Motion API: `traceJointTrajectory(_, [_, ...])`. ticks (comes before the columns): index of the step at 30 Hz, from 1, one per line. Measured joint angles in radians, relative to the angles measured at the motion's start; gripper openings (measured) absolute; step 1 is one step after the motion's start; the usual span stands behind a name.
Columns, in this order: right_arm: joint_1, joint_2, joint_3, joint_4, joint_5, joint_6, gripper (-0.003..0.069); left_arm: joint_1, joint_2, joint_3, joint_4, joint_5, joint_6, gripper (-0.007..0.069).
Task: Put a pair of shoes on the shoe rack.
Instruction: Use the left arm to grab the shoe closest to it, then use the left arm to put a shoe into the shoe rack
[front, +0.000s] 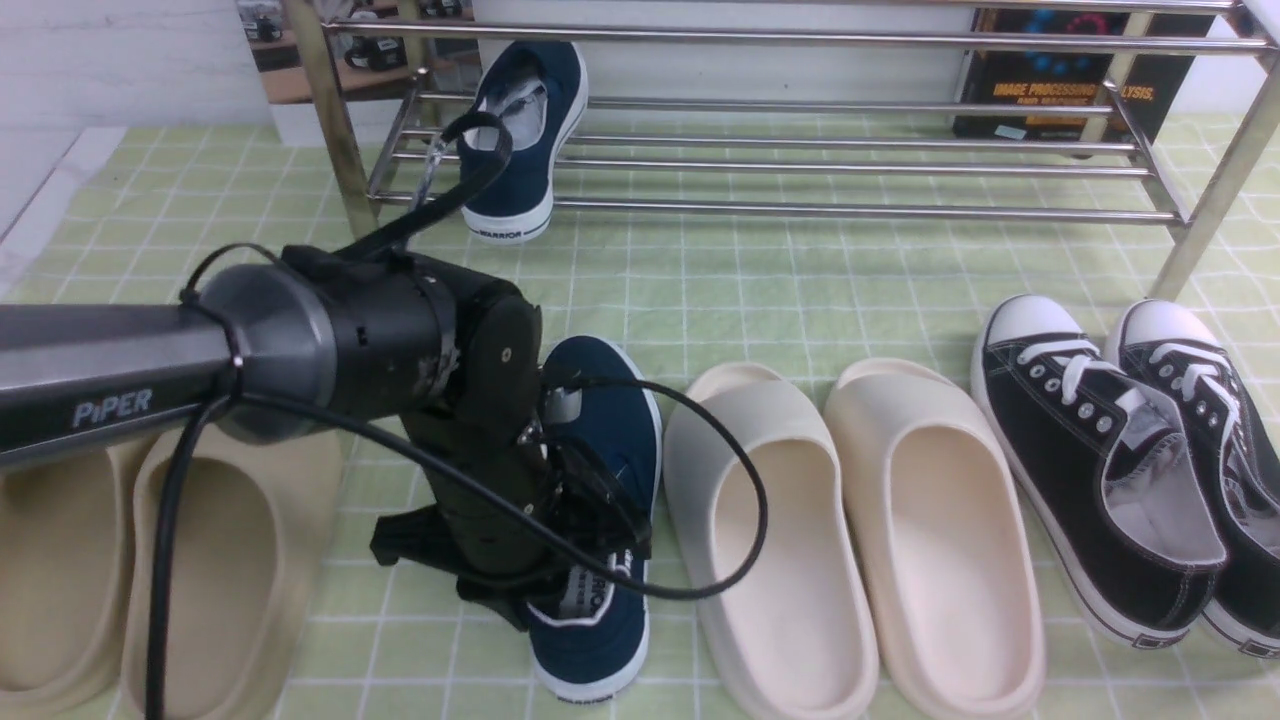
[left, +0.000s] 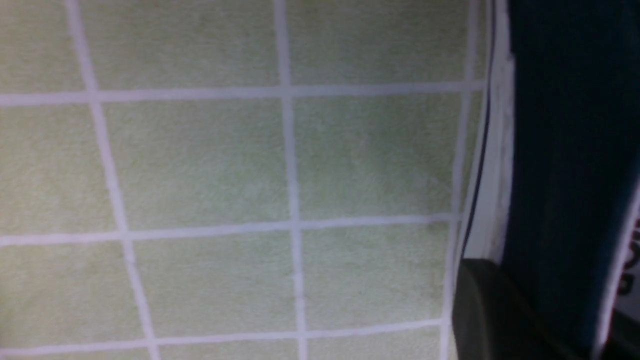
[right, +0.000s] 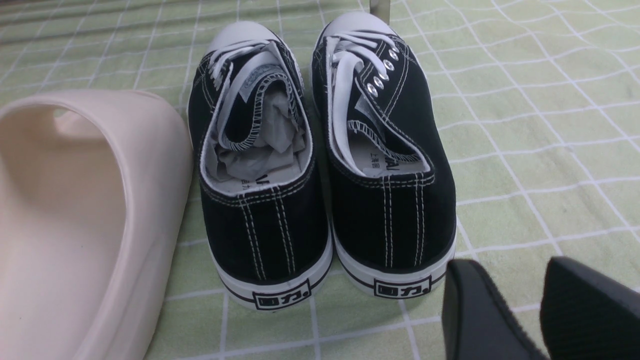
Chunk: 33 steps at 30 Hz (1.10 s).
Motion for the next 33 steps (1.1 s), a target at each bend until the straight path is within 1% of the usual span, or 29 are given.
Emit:
traceJointTrajectory(1, [0.0,0.0,0.0,0.0,0.0,0.0,0.0239,0.0,-0.006,0.0,0.003,0.004,0.002,-0.0001])
traceJointTrajectory(8, [0.0,0.0,0.0,0.0,0.0,0.0,0.0239,0.001,-0.14,0.0,-0.001,0.068,0.006,0.0001])
traceJointTrajectory(12, [0.0,0.0,0.0,0.0,0.0,0.0,0.0239,0.005,-0.229,-0.057,0.002,0.089,0.018,0.0001])
traceJointTrajectory(16, [0.0,0.0,0.0,0.0,0.0,0.0,0.0239,0.052,-0.235,-0.16,-0.004,0.119,0.054,0.0001])
traceJointTrajectory(19, [0.0,0.0,0.0,0.0,0.0,0.0,0.0239,0.118,-0.177,-0.266,-0.014,0.153,0.097,0.0001])
traceJointTrajectory(20, [0.0,0.0,0.0,0.0,0.0,0.0,0.0239,0.121,-0.172,-0.271,-0.016,0.155,0.097,0.0001])
traceJointTrajectory(22, [0.0,0.0,0.0,0.0,0.0,0.0,0.0239,0.154,-0.104,-0.338,-0.031,0.174,0.135,0.0001])
traceJointTrajectory(27, [0.0,0.0,0.0,0.0,0.0,0.0,0.0239,0.161,0.017,-0.44,-0.064,0.19,0.181,0.0001])
traceJointTrajectory(33, [0.0,0.0,0.0,0.0,0.0,0.0,0.0239,0.161,0.143,-0.573,-0.082,0.19,0.198,0.0001])
